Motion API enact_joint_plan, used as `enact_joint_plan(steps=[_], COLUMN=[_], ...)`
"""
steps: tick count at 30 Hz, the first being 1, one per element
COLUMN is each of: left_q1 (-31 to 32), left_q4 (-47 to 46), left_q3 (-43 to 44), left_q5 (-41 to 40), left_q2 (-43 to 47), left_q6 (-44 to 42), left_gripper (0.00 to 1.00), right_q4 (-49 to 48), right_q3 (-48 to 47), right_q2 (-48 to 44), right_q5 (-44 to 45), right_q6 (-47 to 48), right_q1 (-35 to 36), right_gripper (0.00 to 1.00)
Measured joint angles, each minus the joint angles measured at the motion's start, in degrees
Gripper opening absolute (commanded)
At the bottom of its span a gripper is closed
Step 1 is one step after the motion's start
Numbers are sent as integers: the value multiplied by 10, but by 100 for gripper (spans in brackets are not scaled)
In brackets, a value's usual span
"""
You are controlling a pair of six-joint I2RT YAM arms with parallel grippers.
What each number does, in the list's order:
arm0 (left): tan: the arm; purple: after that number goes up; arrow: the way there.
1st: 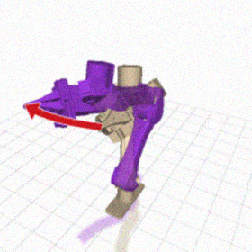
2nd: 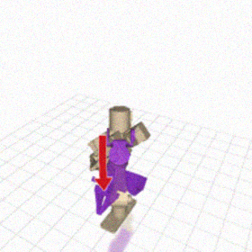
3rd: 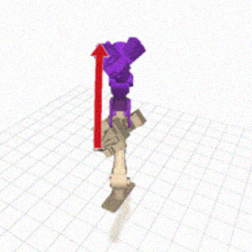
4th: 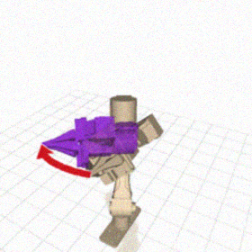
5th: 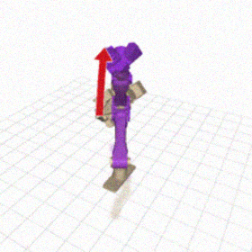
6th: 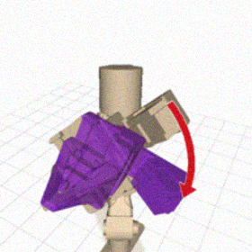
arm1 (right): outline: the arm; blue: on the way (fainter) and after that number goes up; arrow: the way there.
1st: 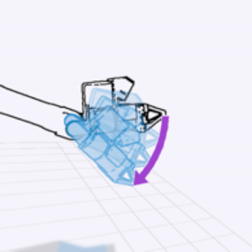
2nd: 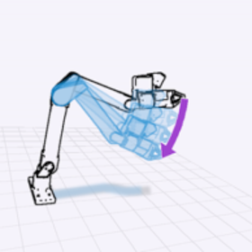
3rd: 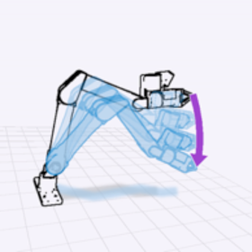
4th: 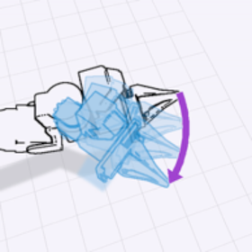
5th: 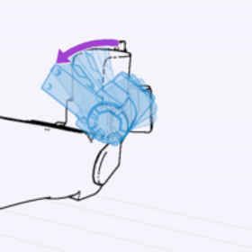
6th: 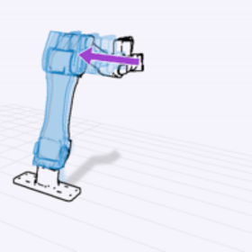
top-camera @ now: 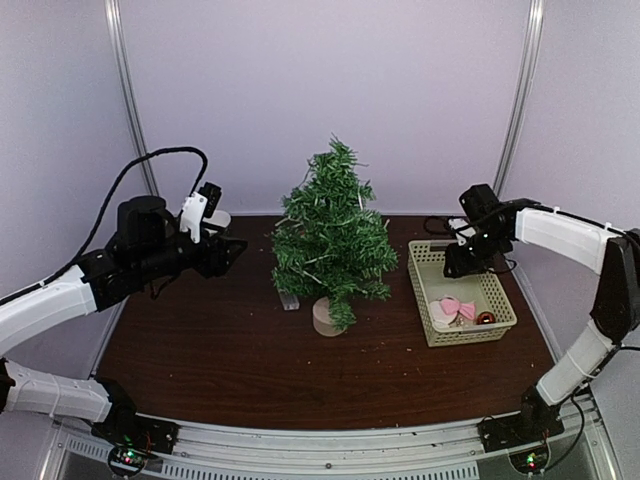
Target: Decorate the small christmas tree
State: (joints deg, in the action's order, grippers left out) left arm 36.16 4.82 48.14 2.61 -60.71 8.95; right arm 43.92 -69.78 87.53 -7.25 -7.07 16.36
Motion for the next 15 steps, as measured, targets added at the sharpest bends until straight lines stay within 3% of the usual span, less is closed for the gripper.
enact_joint_plan(steps=[8,15], left_q1=[0,0], left_q4=[1,3], left_q3=[2,7], left_q5=[0,3], left_q2=[-4,-15], left_q6=[0,0], left_gripper=[68,68], right_q4=[11,3], right_q3=[33,38], right_q2=[58,96], right_q5=[-17,-1], right_q6=[28,36], right_q1=[0,-2], right_gripper=[39,23])
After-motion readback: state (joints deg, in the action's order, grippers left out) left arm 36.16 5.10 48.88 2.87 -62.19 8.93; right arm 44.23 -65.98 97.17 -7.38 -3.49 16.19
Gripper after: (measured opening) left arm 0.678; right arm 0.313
